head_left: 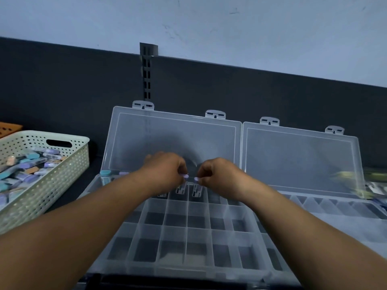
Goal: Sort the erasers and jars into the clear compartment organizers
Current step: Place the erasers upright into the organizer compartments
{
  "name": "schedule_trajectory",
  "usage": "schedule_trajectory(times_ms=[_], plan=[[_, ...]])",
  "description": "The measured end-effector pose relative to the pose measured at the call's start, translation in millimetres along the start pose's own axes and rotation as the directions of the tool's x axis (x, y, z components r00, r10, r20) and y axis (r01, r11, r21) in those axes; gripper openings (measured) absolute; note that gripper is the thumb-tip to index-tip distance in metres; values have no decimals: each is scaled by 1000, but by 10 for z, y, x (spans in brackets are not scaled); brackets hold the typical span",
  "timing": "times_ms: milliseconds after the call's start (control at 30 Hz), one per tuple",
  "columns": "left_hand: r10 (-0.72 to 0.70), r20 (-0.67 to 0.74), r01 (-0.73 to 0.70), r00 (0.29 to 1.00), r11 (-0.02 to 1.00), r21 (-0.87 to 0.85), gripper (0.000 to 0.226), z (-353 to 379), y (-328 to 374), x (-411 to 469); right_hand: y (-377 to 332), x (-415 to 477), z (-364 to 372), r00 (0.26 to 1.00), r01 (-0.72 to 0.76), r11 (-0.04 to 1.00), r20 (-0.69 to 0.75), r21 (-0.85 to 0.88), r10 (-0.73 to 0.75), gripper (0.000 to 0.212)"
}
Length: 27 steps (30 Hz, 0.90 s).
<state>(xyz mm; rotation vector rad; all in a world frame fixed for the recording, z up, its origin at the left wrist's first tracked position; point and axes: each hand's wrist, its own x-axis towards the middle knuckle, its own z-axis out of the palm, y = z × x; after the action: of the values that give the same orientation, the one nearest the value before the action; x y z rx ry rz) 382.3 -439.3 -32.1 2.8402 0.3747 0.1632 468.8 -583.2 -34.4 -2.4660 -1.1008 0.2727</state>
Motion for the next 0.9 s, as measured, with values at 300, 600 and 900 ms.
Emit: schedule_trajectory(times_ms=[300,600,900], plan=[[24,-42,-16,999,984,180,17,96,-60,15,36,-6,48,999,-38,998,-1,-50,38,12],[-7,-34,13,999,986,166,37,-3,-28,-48,65,-22,-88,989,-42,977,-131,211,71,15],[-39,208,189,977,607,-772,21,-268,670,-297,-212,-228,-382,970,84,-10,-80,996,228,58]])
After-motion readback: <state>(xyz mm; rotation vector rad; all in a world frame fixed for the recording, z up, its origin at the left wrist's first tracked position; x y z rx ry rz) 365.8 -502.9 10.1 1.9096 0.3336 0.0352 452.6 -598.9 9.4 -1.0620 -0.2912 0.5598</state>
